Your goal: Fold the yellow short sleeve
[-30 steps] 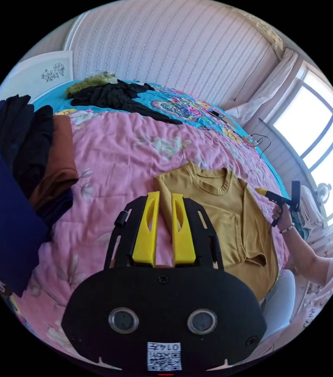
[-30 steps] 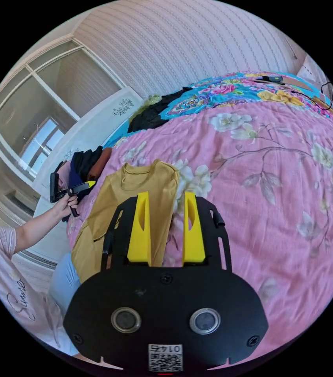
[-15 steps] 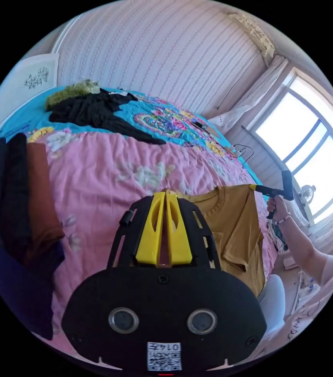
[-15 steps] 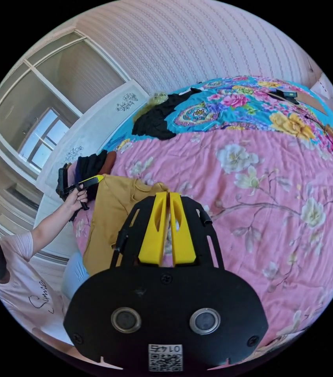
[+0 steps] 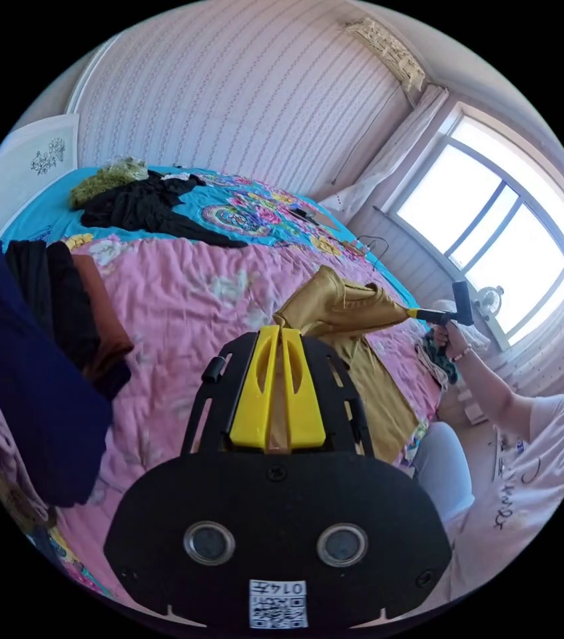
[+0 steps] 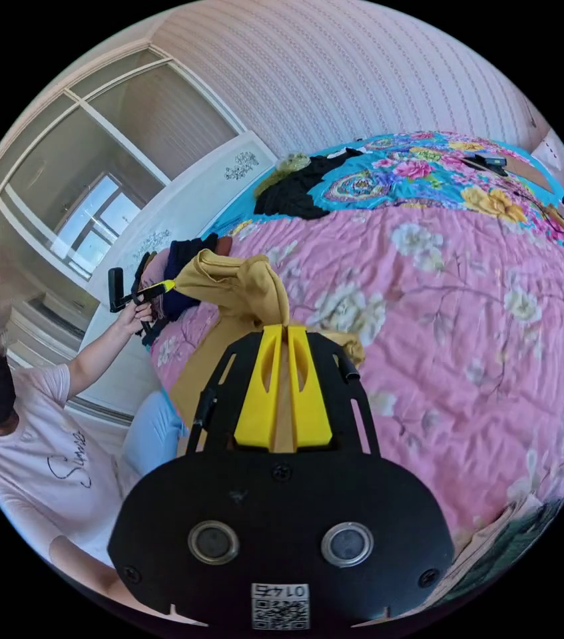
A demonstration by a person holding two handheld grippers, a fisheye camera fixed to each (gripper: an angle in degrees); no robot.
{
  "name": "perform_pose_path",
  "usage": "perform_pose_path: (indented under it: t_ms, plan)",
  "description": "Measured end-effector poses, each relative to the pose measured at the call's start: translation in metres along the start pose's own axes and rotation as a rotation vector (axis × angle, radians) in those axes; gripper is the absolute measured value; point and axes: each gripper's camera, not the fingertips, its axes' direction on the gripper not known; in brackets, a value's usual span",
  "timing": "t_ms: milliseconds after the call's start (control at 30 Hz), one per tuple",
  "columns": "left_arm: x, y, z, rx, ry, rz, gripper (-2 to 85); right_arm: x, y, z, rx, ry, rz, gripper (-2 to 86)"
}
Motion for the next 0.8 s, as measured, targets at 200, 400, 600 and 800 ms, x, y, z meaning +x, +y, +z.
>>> perform_pose_path:
  t_ms: [200, 400, 600, 800]
  plan:
    - [0.027, 0.127, 0.014, -0.184, 0.015, -0.027, -1.0, -0.001, 0.113, 0.022, -0.109, -0.059, 0.191, 0.5]
    - [0.044, 0.191, 0.029, -0.258, -0.054, -0.071, -1.0, -0.018, 0.158, 0.019, -0.093, -0.024, 0.269, 0.4]
    - [0.073, 0.2, 0.018, -0.286, -0.222, 0.0, -1.0, -0.047, 0.148, -0.01, -0.123, 0.134, 0.219, -0.2]
    - [0.115, 0.171, 0.075, -0.21, -0.063, 0.01, -1.0, -0.095, 0.078, 0.047, -0.109, 0.03, 0.107, -0.3]
